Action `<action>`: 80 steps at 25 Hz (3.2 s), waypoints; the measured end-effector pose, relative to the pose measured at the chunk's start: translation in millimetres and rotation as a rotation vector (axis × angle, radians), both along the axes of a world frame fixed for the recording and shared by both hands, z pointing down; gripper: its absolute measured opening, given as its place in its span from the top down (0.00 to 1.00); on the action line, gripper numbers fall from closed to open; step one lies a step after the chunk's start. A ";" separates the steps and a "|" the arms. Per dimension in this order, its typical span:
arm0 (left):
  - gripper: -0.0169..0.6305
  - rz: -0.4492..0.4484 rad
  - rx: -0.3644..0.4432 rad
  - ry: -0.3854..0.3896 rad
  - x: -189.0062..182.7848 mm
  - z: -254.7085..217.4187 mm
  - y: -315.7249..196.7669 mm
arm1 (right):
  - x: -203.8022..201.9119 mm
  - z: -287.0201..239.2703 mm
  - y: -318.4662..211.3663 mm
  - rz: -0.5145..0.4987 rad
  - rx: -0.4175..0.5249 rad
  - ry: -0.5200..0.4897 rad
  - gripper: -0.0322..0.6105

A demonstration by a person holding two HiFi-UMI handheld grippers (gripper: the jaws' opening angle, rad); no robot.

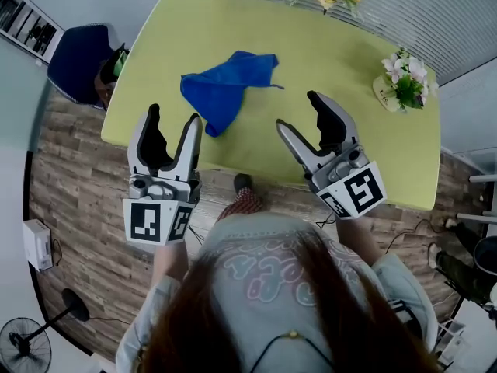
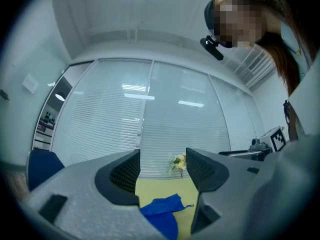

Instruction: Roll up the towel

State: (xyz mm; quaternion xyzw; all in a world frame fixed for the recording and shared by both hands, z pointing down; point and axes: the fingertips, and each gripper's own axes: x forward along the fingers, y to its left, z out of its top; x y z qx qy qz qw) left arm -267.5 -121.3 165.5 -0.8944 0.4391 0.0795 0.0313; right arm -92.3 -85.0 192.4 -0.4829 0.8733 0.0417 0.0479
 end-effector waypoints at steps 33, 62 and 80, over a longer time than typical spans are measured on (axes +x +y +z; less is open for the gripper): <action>0.58 0.160 -0.095 -0.313 10.4 86.3 -130.4 | -13.0 41.0 -109.2 -0.094 -0.055 0.201 0.53; 0.66 0.523 -0.481 -0.814 -7.1 254.1 -196.2 | 3.0 229.8 -157.0 -0.270 -0.534 0.596 0.68; 0.94 0.561 -0.426 -0.697 -5.0 215.4 -181.1 | 11.5 206.1 -154.1 -0.281 -0.462 0.625 0.93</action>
